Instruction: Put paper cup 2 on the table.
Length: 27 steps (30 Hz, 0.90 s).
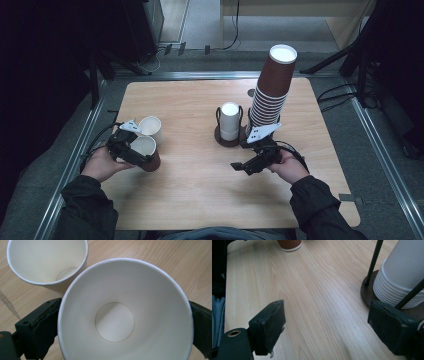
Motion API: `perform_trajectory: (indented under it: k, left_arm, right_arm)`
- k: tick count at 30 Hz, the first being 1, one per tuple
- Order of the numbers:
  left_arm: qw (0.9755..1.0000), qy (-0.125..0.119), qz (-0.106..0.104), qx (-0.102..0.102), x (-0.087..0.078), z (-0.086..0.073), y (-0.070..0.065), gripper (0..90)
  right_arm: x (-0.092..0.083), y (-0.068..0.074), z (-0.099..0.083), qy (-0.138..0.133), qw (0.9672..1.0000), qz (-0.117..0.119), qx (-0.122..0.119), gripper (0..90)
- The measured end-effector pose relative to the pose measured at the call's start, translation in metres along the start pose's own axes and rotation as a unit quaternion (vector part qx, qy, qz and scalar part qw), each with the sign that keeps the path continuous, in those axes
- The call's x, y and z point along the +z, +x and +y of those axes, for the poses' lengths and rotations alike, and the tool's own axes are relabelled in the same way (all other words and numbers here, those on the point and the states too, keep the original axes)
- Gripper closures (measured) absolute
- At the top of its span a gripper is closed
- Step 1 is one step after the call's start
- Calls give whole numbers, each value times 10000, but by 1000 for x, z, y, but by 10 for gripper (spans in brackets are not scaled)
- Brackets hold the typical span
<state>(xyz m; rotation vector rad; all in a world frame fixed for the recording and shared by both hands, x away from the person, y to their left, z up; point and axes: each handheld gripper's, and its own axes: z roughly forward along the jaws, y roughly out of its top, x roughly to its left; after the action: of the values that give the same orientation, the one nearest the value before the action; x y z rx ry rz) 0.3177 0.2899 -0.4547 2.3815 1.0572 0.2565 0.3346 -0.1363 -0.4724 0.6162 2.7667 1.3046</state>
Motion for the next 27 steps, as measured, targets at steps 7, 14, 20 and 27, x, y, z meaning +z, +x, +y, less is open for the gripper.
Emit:
perform_trajectory:
  k: [7, 14, 20, 27]
  left_arm:
    - [9998, -176, -104, -81, -7, 1, 1, 0]
    - [9995, -299, -75, -95, -17, 5, 0, 0]
    - [9983, -530, -177, -162, -29, 10, -1, 0]
    - [9972, -711, -223, -111, -34, 22, -11, 0]
  right_arm:
    - [-1, -1, 0, -3, 10000, 0, 20, 151]
    - [0, 0, 0, 12, 10000, 12, 18, 151]
    - [0, -1, 0, 18, 10000, 9, 19, 151]
    - [0, 0, -1, 6, 10000, 5, -2, 151]
